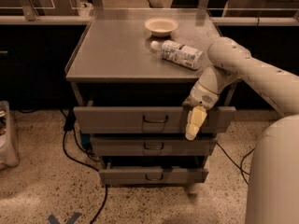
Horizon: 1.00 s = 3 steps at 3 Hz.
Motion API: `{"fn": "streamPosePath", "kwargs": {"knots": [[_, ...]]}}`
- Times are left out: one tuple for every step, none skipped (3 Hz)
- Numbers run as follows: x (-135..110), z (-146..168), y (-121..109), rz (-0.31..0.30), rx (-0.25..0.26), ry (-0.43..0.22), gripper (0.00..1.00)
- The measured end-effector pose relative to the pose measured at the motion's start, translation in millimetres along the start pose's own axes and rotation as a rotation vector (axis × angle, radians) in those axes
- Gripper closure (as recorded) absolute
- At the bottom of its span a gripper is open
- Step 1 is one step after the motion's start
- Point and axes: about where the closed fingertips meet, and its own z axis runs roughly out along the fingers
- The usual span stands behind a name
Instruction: Open top drawer
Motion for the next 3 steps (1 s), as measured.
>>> {"fn": "streamPosePath", "kwargs": {"knots": [[6.0,-5.0,28.7,0.021,-0.024,0.004,0.0],[6.0,-5.0,28.7,0.021,-0.024,0.004,0.0],[9.6,9.0,30.3,0.026,-0.046,0.008,0.0]]}}
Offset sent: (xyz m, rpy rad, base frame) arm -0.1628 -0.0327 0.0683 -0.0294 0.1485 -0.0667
